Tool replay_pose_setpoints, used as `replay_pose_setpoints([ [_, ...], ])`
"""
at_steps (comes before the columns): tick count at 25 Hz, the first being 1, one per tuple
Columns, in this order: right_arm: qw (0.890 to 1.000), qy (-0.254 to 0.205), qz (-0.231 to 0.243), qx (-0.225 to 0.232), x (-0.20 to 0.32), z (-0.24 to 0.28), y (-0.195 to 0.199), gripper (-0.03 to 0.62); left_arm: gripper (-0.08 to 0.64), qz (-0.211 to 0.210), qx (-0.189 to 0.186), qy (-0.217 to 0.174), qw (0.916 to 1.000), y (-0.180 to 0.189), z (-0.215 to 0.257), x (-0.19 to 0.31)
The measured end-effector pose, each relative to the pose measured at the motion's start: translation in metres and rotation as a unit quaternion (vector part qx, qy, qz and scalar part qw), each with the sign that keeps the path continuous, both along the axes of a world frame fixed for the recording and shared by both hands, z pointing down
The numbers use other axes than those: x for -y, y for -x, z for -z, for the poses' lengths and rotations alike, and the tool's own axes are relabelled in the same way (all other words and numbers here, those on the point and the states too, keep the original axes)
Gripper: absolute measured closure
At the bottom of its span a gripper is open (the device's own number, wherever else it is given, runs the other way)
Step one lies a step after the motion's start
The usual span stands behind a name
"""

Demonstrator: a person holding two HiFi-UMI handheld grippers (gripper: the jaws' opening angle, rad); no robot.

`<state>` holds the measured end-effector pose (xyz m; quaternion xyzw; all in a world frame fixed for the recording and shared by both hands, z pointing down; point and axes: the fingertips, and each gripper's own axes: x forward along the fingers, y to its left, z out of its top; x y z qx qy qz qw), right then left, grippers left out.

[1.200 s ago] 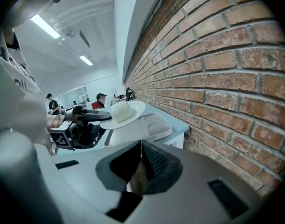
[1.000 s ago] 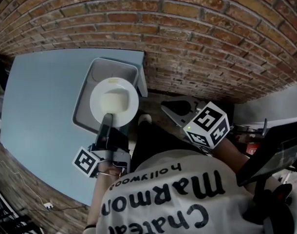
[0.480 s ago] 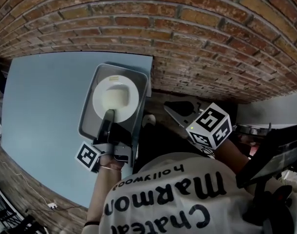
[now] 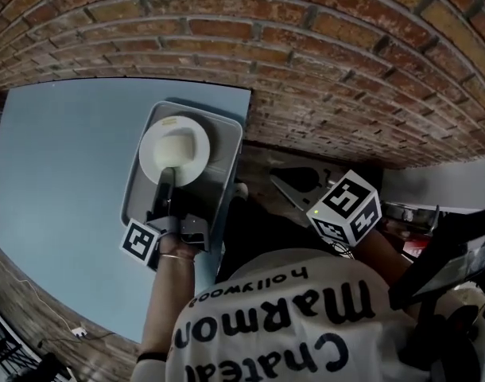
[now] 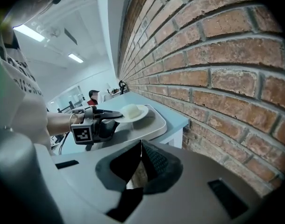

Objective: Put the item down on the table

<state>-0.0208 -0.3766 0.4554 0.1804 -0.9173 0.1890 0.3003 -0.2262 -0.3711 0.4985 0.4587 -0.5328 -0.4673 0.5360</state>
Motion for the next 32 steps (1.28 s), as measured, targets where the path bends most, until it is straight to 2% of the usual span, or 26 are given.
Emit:
replay_pose_setpoints([
  [13,1.0,-0.008,0.017,-0.019,0.024,0.003,-0.009,0.581,0.534,0.041,-0.029,-0.005,0.9988,0.021,-0.012,0.041],
  [26,1.0,0.005,0.021,-0.017,0.027,-0.003,-0.003,0.581,0.534,0.08,-0.029,0.069,0.994,0.032,-0.029,0.042],
  [30,1.0,0.008,0.017,-0.019,0.028,-0.005,-0.006,0.581,0.534,0.101,-0.038,0.051,0.9928,0.034,-0.021,0.048],
  [32,1.0,0.01,0.009,-0.02,0.031,-0.005,-0.009,0.581,0.534,0.108,-0.036,0.055,0.992,0.036,-0.022,0.047],
])
